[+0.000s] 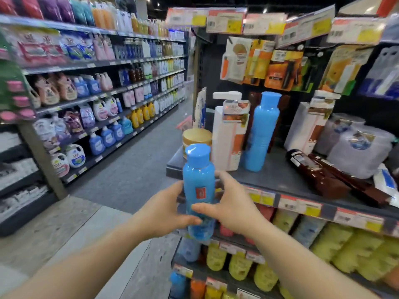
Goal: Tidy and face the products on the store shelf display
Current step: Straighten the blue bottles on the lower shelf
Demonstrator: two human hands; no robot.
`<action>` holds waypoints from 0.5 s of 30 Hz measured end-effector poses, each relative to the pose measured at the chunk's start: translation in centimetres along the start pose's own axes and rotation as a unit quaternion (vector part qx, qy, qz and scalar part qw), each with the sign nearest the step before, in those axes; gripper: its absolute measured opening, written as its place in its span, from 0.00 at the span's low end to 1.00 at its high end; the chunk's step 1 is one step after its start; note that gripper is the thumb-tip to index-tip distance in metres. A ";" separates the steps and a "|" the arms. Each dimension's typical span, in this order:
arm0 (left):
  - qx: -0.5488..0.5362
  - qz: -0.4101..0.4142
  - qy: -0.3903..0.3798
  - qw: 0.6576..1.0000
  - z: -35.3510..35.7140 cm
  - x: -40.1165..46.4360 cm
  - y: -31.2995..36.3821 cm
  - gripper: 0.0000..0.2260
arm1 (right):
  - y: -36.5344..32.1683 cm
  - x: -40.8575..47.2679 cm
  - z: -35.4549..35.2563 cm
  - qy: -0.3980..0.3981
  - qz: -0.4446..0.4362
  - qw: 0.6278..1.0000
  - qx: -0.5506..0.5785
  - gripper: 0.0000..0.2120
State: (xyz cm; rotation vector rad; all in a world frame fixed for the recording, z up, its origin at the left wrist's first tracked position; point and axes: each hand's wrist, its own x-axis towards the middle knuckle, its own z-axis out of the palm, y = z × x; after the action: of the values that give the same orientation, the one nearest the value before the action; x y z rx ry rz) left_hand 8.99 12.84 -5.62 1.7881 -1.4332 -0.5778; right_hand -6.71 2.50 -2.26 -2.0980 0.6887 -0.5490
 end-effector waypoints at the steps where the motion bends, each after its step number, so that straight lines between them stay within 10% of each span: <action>1: -0.022 -0.019 -0.001 1.000 -0.2 -0.4 -1.8 0.32 | 0.0 0.3 1.8 -0.005 0.011 1.000 0.007 0.29; 15: -0.154 -0.106 -0.004 0.982 2.0 1.1 -21.7 0.23 | 10.5 5.7 20.5 0.026 0.145 0.987 0.059 0.29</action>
State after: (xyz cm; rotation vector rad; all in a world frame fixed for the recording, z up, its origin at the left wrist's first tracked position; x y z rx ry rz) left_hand 21.13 13.03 -23.75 1.6978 -1.0947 -0.8689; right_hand 6.89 5.57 -21.43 -1.8385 0.9486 -0.4705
